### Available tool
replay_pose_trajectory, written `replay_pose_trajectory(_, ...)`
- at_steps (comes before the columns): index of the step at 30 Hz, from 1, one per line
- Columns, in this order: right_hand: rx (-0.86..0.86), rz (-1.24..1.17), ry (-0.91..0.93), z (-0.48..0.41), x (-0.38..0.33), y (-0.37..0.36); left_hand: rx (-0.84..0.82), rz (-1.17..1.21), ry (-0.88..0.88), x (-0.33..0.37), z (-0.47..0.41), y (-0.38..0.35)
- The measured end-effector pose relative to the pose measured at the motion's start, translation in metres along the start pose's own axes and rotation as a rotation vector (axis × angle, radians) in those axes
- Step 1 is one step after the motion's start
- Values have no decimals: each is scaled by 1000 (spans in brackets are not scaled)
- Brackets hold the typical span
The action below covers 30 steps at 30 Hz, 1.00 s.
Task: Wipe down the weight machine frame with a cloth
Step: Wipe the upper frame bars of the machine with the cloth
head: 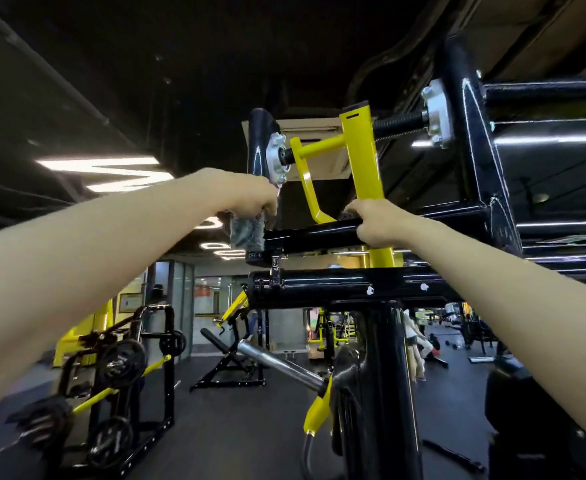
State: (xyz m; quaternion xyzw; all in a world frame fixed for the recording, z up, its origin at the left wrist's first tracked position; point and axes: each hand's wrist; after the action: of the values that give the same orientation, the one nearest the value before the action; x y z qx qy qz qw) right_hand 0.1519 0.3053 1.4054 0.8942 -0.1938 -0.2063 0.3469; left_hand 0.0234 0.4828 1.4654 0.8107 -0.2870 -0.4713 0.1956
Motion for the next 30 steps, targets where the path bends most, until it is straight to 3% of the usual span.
replay_pose_trajectory(2, 3, -195, 53, 4, -8, 0, 68, 255, 48, 4, 4, -5)
replay_pose_trajectory(5, -123, -500, 94, 15, -27, 0, 196, 638, 173, 23, 15, 1)
replay_pose_trajectory(12, -188, -540, 227, 35, -47, -12, 378, 1065, 430, 57, 52, 36)
replay_pose_trajectory(14, -201, -696, 262, 45, -49, -18, 383, 1127, 488, 64, 67, 42)
replay_pose_trajectory(17, -365, -913, 320, 65, -47, -21, 392, 1238, 621, 71, 94, 39)
replay_pose_trajectory(19, -390, -743, 396, 79, -45, -26, 375, 1415, 693, 75, 113, 32)
replay_pose_trajectory(21, -299, -428, 495, 93, -43, -39, 357, 1544, 741, 82, 128, 26)
replay_pose_trajectory(23, -203, -285, 550, 107, -44, -56, 367, 1640, 784, 93, 137, 21)
replay_pose_trajectory(27, 70, -490, 574, 138, -52, -75, 335, 1814, 847, 119, 155, 12)
replay_pose_trajectory(30, 64, -618, 478, 154, -49, -73, 265, 1836, 892, 133, 174, 2)
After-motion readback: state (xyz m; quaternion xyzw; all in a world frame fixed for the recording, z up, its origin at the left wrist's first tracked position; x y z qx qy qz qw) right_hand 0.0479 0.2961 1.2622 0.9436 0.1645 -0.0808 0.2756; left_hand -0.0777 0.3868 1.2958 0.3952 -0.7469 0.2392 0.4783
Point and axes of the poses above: each hand's wrist, its own z-axis away from the middle knuckle, its own y-axis out of the back of the hand, x = y × z, and after that the axes turned 7 degrees about -z, right-handed
